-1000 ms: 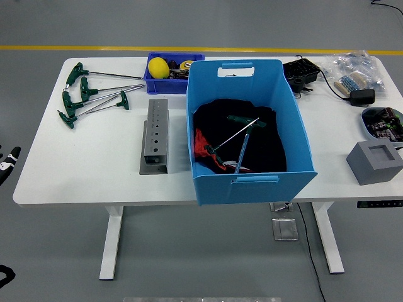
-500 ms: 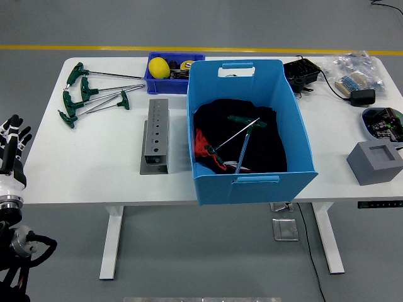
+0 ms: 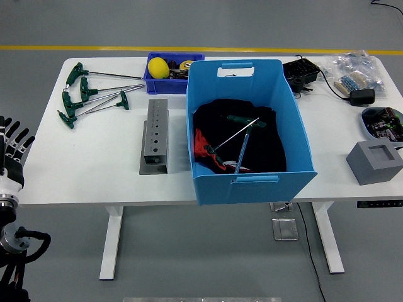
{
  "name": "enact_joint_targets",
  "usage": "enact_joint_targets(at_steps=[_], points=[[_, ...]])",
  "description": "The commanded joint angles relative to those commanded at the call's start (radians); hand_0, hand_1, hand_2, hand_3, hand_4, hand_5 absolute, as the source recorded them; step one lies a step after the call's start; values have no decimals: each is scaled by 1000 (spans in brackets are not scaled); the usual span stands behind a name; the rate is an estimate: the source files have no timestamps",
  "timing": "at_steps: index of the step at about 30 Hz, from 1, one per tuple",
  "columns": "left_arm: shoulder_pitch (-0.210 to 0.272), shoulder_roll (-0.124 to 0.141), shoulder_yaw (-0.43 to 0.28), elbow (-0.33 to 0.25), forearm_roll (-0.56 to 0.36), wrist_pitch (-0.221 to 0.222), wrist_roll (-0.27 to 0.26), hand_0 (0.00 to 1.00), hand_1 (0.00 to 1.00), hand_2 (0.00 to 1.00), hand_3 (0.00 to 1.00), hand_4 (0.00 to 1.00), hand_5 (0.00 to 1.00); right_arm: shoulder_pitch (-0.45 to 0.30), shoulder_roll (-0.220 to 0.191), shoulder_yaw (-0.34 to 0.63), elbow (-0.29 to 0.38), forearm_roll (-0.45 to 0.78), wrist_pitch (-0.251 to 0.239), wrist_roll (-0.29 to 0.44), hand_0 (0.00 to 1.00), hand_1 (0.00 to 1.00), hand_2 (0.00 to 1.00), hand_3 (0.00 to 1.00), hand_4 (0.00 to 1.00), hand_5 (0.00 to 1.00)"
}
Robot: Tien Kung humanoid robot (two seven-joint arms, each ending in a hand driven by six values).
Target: Lift tool from toolbox,place it in box,lift tool from toolbox,place it in box
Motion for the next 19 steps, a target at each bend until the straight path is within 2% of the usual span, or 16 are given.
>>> enact_joint_targets(at_steps=[9,10,15,16,19], points=[[8,4,15,-5,35,-4,12,396,582,663,671,837,578,-3,3,4,0,-9,-1,-6,619,606,682,531,774,567],[9,5,17,-5,49,-5,14,456,607,682,676,838,580,-4,3,5,0,-10,-1,-6,619,605,682,531,774,566],[13,9,28,-14,146,-33,37,456,607,682,676,838,580,-6,3,3,0,-10,0,-8,619,605,682,531,774,566],[14,11,31,-16,159,-36,39,616,675,746,701,839,585,-7,3,3,0,-11,0,-8,619,605,683,531,774,567],[13,18,49,-23,179,-25,45,616,675,746,701,839,585,-8,3,4,0,-13,1,-9,619,605,683,531,774,567]])
